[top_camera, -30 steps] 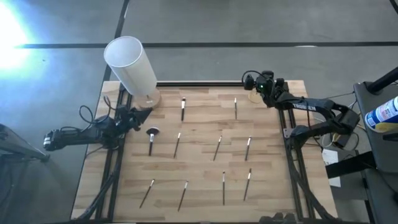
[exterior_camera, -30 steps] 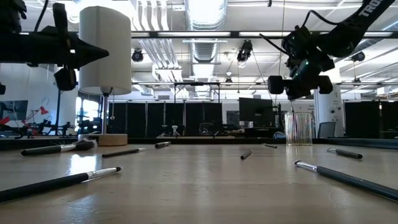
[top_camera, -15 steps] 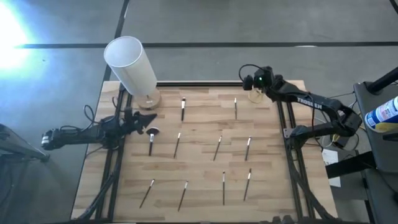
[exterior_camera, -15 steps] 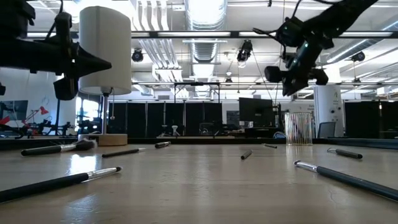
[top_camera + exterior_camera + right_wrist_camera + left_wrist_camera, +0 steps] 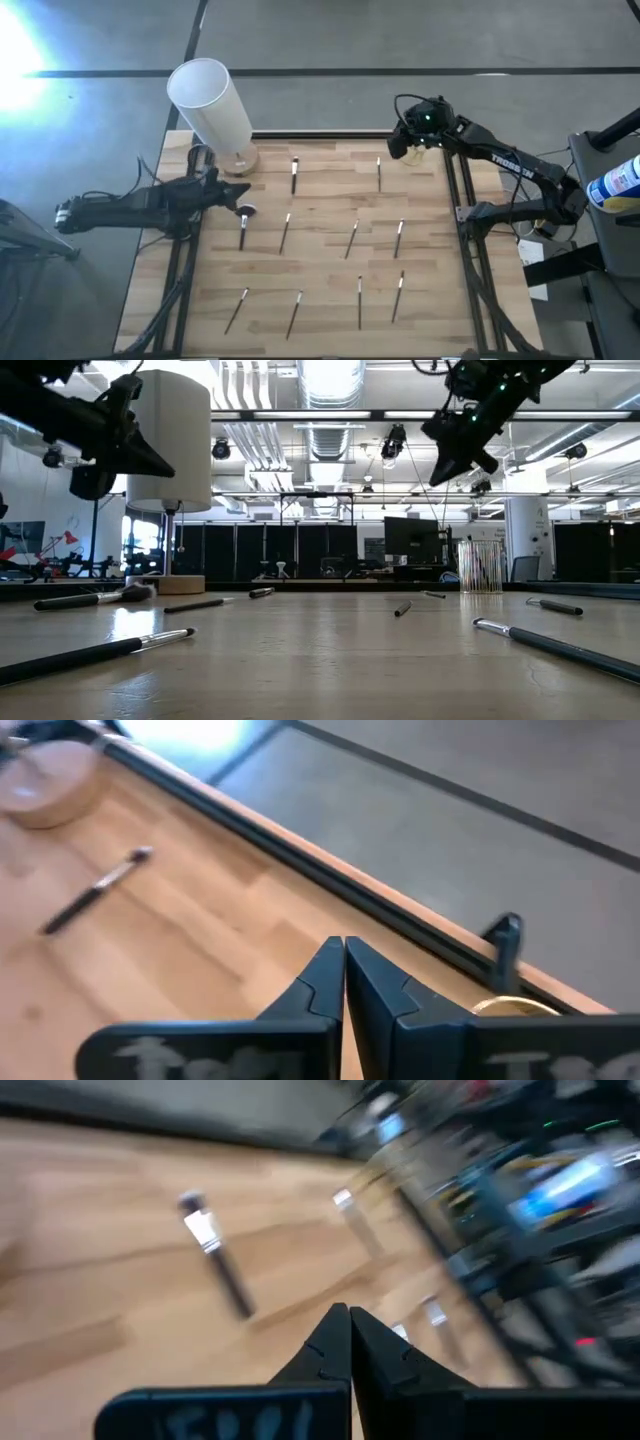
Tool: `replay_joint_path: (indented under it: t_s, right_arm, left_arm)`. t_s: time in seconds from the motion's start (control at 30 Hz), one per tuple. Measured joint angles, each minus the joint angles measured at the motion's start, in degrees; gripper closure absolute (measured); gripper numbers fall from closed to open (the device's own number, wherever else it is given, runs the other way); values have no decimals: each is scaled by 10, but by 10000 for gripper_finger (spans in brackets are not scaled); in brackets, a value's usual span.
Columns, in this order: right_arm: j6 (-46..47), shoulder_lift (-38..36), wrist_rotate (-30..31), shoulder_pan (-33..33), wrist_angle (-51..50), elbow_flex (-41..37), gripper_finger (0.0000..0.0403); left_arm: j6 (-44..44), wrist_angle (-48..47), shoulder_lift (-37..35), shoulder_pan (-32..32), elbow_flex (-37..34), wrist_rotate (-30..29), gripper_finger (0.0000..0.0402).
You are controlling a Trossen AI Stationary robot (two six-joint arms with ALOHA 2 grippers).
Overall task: Put items in baskets/containers
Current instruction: Put the highlighter brush into the yellow container
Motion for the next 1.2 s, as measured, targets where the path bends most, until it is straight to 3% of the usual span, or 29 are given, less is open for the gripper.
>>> replay_joint_path:
  t_s: [0.13, 0.23, 0.43, 0.57, 0.7, 0.87, 1.2]
  right_arm:
    - [23, -42, 0, 37, -1, -21, 395]
    - [55, -71, 35, 72, -1, -33, 395]
    - [89, -107, 96, 126, 0, -37, 395]
    - [92, -116, 99, 138, 0, -38, 394]
    - [93, -115, 98, 139, -1, -38, 394]
    - [89, -107, 98, 139, -1, -38, 394]
    - [87, -94, 90, 139, 0, -38, 394]
  left_arm:
    - [-37, -125, 96, -8, 92, 7, 402]
    - [-63, -171, 170, -21, 135, 29, 402]
    - [-173, -185, 287, -62, 157, 44, 402]
    - [-258, -199, 335, -93, 149, 9, 402]
    - [-299, -213, 352, -111, 137, -13, 402]
    - [-374, -218, 354, -102, 107, 5, 390]
    - [-410, -211, 356, -82, 71, 3, 271]
